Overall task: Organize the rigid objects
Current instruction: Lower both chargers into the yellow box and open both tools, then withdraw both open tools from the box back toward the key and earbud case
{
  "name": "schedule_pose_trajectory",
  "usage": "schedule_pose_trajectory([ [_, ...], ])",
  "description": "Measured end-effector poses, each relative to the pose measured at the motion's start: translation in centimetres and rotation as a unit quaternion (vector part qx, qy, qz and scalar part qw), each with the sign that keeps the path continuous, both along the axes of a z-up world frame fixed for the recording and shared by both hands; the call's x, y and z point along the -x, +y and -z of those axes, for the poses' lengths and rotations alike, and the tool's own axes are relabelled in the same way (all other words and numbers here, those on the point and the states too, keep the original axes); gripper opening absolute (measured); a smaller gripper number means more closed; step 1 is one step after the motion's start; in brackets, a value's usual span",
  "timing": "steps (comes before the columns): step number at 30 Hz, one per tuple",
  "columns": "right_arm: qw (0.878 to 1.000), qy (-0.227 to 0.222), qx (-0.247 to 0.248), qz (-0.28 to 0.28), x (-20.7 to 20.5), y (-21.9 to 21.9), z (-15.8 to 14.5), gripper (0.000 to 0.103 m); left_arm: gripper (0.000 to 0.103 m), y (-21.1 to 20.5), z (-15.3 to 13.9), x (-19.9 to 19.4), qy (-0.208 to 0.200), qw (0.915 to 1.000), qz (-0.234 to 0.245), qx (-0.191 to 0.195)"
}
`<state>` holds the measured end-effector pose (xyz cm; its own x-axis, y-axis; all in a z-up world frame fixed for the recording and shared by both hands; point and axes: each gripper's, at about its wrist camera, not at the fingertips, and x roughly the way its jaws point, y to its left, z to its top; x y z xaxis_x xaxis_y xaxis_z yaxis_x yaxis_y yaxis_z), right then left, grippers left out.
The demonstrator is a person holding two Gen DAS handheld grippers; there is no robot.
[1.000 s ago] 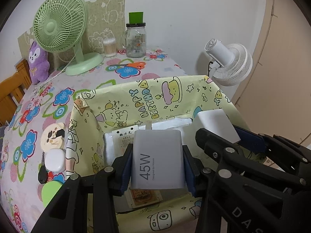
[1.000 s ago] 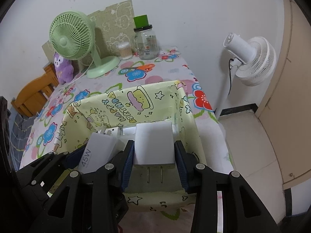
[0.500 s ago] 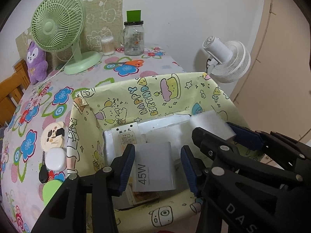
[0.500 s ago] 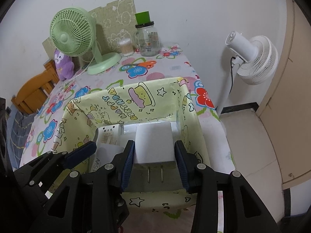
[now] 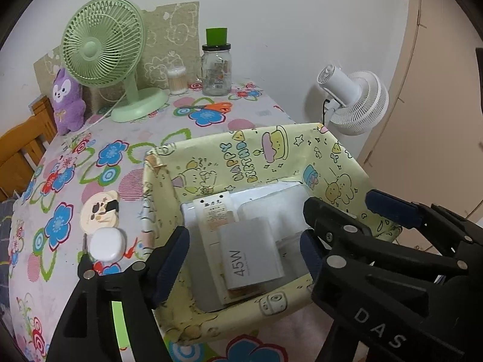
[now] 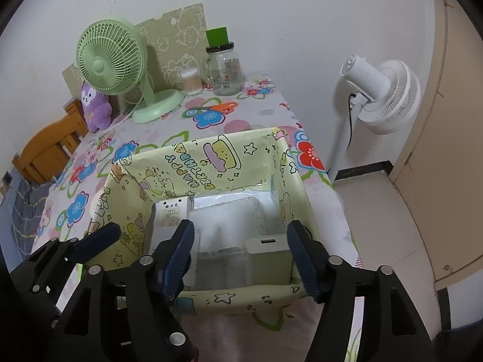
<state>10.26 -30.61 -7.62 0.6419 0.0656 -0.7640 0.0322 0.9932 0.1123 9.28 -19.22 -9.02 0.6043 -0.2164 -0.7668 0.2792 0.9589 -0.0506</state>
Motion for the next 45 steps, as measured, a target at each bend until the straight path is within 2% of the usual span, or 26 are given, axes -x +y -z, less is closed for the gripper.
schedule_pose_trajectory([
  [9, 1.000, -0.010, 0.003, 0.011, 1.0, 0.8, -0.9, 0.078, 0.082, 1.6, -1.0, 1.2, -0.012, 0.9999, 0.004, 0.006],
  [12, 1.000, -0.014, -0.002, 0.010, 1.3, 1.2, -1.3, 0.084, 0.089, 1.8, -1.4, 1.6, -0.017, 0.9998, 0.008, 0.005],
  [17, 1.000, -0.028, 0.012, -0.001, 2.1, 2.7, -2.1, 0.087, 0.093, 2.1, -2.2, 2.5, -0.035, 0.9992, 0.019, 0.002],
  [42, 0.996, -0.079, 0.032, -0.017, 5.6, 8.9, -5.6, 0.090, 0.097, 8.2, -5.2, 5.6, -0.075, 0.9969, -0.024, -0.003],
  [45, 0.996, -0.084, 0.036, -0.020, 5.9, 9.6, -5.8, 0.093, 0.098, 9.0, -5.4, 5.9, -0.080, 0.9963, -0.032, -0.003],
])
